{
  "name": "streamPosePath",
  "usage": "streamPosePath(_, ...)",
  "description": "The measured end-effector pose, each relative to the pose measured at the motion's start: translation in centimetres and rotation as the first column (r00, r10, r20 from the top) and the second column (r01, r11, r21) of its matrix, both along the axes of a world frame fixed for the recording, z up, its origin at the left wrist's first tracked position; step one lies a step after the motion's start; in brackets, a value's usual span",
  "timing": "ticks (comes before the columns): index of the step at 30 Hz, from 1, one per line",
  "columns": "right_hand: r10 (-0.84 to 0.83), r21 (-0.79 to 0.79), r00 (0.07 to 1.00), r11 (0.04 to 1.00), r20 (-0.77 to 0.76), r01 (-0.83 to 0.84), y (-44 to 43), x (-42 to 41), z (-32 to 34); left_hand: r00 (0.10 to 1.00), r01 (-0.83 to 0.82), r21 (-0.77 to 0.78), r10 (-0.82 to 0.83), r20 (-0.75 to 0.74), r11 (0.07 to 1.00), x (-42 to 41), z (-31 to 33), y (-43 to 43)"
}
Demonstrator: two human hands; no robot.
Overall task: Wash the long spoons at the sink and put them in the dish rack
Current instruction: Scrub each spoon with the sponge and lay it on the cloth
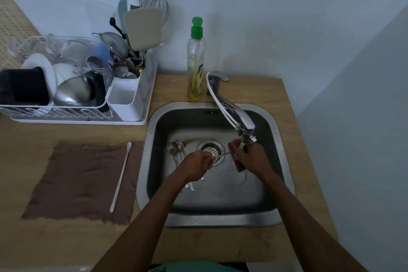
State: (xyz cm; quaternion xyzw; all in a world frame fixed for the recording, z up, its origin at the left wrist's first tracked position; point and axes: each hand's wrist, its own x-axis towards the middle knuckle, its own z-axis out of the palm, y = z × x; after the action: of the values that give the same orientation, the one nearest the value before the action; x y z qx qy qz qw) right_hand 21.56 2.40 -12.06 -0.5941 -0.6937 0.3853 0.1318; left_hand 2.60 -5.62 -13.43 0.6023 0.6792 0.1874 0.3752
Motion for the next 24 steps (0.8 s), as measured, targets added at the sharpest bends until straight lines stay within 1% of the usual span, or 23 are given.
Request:
streamPosePath(1, 0.03, -0.037, 0.999, 0.999, -0.037, -0.031, -0.1, 0.1, 0.1, 1.0, -0.008, -0.001, 0.008, 0.001, 1.0, -0.1, -0.2, -0.2)
streamPosePath(3, 0.14, -0.124, 0.982, 0.98, -0.13, -0.156, -0.2, 0.4, 0.3, 1.0, -0.023, -0.008, 0.023, -0.004, 1.0, -0.3, -0.7, -0.6)
streamPosePath(5, 0.215, -0.115, 0.967, 0.966, -0.14, -0.231, -0.2, 0.5, 0.9, 1.0, -0.031, -0.01, 0.031, -0.002, 0.999, -0.7, -1.2, -0.9)
streamPosePath(6, 0.205, -0.103, 0.968, 0.97, -0.143, -0.221, -0.2, 0.6, 1.0, 0.999, -0.035, -0.009, 0.035, 0.0, 0.999, -0.7, -1.2, -1.0)
streamPosePath(8, 0.117, -0.088, 0.982, 0.988, -0.147, -0.131, -0.1, 0.5, 1.0, 0.999, -0.04, -0.005, 0.04, 0.005, 0.999, -0.5, -1.0, -1.0)
streamPosePath(10, 0.072, -0.066, 0.991, 0.995, -0.112, -0.08, -0.1, 0.5, 1.0, 0.998, -0.061, -0.001, 0.061, 0.024, 0.998, 0.2, -0.7, -1.1)
streamPosePath(12, 0.067, -0.051, 0.993, 0.996, -0.102, -0.073, 0.0, 0.6, 0.7, 0.996, -0.083, -0.004, 0.083, 0.029, 0.997, 0.8, -0.2, -1.3)
streamPosePath(14, 0.093, -0.068, 0.991, 0.993, -0.095, -0.099, 0.2, 0.9, 0.6, 0.994, -0.105, -0.008, 0.105, 0.036, 0.994, 1.0, 0.1, -1.4)
streamPosePath(16, 0.132, -0.121, 0.979, 0.981, -0.157, -0.152, 0.6, 1.2, 0.7, 0.99, -0.128, -0.02, 0.129, 0.053, 0.992, 1.1, 0.3, -1.7)
streamPosePath(18, 0.131, -0.163, 0.96, 0.971, -0.25, -0.175, 0.8, 1.4, 0.8, 0.986, -0.15, -0.039, 0.152, 0.065, 0.988, 1.4, 0.5, -2.0)
streamPosePath(21, 0.067, -0.176, 0.94, 0.975, -0.334, -0.132, 0.9, 1.0, 1.0, 0.981, -0.175, -0.043, 0.178, 0.081, 0.984, 1.5, 0.5, -2.3)
streamPosePath(23, 0.024, -0.161, 0.94, 0.983, -0.341, -0.084, 0.8, 0.9, 0.7, 0.979, -0.184, -0.041, 0.187, 0.086, 0.982, 1.8, 0.4, -2.5)
streamPosePath(24, 0.015, -0.135, 0.949, 0.989, -0.316, -0.061, 0.8, 1.0, 0.6, 0.976, -0.195, -0.04, 0.198, 0.092, 0.98, 1.9, 0.4, -2.6)
